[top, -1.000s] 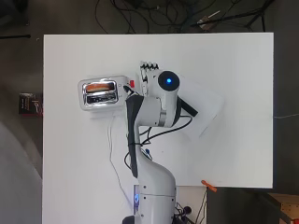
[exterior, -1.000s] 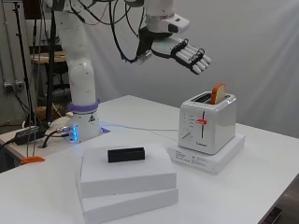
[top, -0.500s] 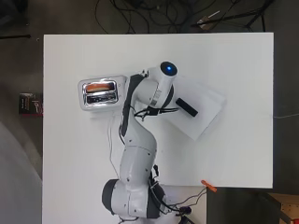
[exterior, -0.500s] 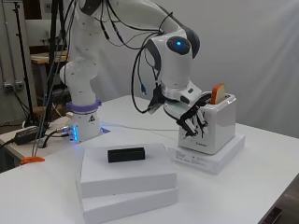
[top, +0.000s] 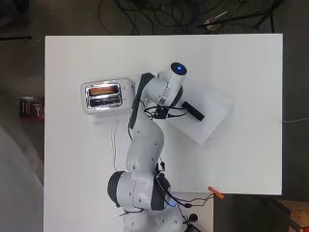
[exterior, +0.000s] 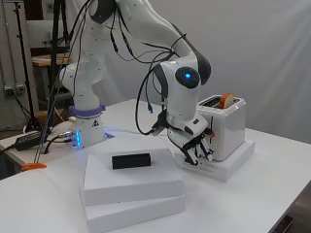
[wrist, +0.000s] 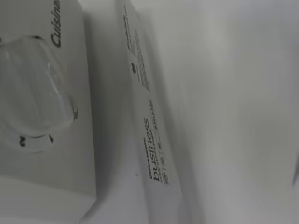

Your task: Teleoperate dual arm-hand system to toast a bread

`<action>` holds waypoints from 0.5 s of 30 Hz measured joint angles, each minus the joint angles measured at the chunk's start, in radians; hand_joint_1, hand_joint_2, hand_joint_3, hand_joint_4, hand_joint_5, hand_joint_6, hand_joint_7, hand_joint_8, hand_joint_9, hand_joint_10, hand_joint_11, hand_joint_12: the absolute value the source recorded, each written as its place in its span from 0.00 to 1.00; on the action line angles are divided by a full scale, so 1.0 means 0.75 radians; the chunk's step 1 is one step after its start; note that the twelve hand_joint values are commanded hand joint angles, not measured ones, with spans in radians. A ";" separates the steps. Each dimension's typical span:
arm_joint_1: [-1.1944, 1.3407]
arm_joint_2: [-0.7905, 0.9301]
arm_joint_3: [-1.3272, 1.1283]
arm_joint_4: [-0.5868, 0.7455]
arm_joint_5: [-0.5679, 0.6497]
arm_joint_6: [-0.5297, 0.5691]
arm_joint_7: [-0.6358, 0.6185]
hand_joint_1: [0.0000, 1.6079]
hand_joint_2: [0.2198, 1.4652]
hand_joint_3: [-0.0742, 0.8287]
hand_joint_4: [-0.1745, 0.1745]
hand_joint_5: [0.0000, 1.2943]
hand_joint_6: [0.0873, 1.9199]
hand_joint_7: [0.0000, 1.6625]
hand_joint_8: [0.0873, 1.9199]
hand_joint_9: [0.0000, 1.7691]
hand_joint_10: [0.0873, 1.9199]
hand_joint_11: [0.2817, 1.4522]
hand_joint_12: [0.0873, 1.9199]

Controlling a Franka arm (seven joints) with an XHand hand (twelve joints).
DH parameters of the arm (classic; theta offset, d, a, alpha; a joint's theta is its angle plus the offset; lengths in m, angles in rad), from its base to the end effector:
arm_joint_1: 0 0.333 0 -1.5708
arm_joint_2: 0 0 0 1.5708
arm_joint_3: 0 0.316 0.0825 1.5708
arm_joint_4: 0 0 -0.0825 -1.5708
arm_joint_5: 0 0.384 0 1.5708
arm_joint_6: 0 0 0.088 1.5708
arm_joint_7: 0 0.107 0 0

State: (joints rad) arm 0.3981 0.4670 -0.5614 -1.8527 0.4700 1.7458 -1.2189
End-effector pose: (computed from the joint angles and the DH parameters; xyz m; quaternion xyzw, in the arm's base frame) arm 0.5795 -0.0382 0.2750 -0.8830 -0.3965 0.1227 0.2192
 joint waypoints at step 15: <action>-0.184 0.153 0.173 0.050 0.023 -0.025 -0.023 0.00 0.75 0.08 0.36 0.45 0.00 0.73 1.00 0.78 1.00 0.32 0.89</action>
State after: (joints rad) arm 0.2602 0.5817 -0.4318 -1.8149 0.4870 1.7268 -1.2362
